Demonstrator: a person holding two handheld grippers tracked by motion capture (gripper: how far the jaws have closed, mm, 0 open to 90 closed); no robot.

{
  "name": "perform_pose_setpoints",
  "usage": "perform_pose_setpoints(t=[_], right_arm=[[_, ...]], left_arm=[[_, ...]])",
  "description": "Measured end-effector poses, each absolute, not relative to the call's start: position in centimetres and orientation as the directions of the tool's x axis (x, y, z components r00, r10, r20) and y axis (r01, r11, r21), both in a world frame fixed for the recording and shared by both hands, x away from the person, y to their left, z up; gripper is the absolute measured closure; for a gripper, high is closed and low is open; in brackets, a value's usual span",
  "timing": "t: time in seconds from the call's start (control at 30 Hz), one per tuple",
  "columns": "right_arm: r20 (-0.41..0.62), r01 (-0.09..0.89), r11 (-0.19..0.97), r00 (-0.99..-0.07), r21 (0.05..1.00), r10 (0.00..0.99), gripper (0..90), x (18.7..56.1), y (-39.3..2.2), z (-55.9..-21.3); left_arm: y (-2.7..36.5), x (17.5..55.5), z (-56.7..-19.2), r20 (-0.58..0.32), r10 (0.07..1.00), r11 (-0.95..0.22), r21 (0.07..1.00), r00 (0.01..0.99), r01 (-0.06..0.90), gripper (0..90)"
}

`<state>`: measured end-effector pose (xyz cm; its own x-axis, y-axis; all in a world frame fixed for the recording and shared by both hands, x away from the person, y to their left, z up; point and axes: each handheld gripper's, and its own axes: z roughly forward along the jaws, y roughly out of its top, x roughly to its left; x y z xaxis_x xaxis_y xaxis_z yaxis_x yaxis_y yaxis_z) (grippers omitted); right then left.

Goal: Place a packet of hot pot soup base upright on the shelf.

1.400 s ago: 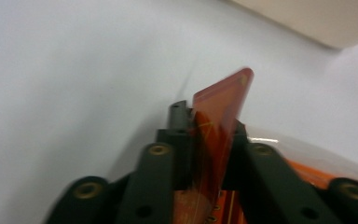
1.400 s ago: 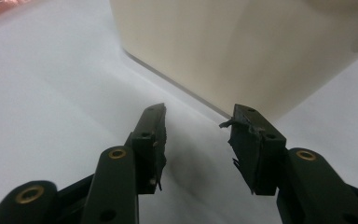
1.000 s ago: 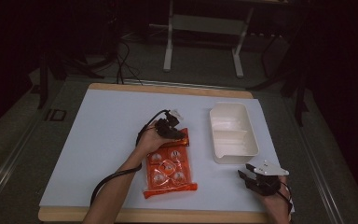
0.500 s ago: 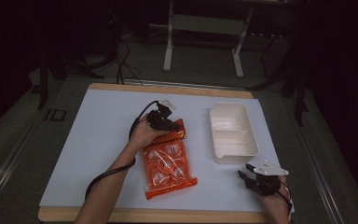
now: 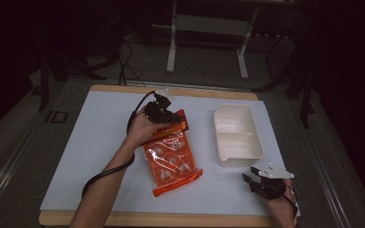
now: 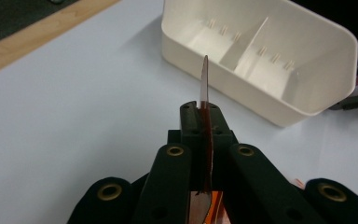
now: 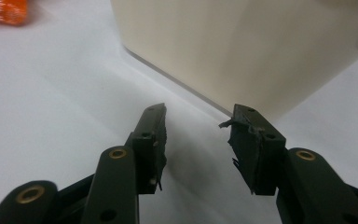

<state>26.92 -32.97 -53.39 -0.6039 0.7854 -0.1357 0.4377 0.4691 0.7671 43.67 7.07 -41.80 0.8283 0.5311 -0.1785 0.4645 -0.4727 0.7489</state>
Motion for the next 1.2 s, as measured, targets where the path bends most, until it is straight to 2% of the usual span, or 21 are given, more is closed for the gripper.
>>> perform_pose_setpoints(t=[0.7,1.2], right_arm=[[-0.133,0.438,0.463,-0.6,0.77,0.789,55.2,26.9,-33.0,-53.4],[-0.135,0.436,0.465,-0.601,0.771,0.788,55.2,26.9,-33.0,-53.4]], left_arm=[[6.1,43.2,-36.7,-0.156,0.541,-0.423,0.799,0.826,0.428,90.0],[5.9,43.1,-34.7,-0.143,0.574,-0.371,0.833,0.807,0.411,90.0]])
